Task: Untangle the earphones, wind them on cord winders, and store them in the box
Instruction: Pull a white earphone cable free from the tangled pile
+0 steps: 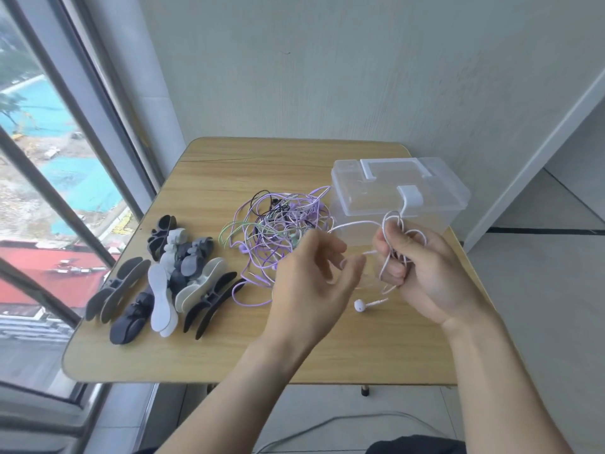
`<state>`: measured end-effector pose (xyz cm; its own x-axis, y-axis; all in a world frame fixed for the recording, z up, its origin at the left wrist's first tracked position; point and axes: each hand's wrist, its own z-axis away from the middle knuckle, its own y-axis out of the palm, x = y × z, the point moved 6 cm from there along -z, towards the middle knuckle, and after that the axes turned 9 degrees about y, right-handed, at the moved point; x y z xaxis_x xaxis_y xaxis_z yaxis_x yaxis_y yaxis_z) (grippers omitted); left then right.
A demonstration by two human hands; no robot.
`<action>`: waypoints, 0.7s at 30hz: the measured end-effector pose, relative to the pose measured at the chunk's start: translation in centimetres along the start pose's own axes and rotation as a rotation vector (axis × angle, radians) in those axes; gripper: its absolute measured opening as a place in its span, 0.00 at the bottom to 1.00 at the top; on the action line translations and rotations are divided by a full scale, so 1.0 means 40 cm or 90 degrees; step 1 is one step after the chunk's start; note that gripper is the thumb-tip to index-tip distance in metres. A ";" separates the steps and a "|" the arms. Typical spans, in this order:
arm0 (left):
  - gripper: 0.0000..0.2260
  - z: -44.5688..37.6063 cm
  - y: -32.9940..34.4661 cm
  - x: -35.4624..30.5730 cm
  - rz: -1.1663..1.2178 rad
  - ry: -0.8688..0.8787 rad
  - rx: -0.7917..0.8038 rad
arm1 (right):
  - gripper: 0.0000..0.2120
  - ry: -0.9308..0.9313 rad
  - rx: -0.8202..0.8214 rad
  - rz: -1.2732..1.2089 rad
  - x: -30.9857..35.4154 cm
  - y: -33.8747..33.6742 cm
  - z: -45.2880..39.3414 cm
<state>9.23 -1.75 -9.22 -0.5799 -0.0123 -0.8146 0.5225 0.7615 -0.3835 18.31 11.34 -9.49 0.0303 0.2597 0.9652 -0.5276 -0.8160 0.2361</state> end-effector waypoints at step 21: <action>0.14 -0.049 -0.071 0.097 0.503 -0.285 -0.019 | 0.16 0.101 -0.392 0.087 -0.015 -0.196 0.031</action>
<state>4.30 -2.69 -10.44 0.2403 0.2744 -0.9311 0.6454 0.6713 0.3645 23.49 16.95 -11.78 -0.1726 0.2867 0.9424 -0.9093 -0.4142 -0.0406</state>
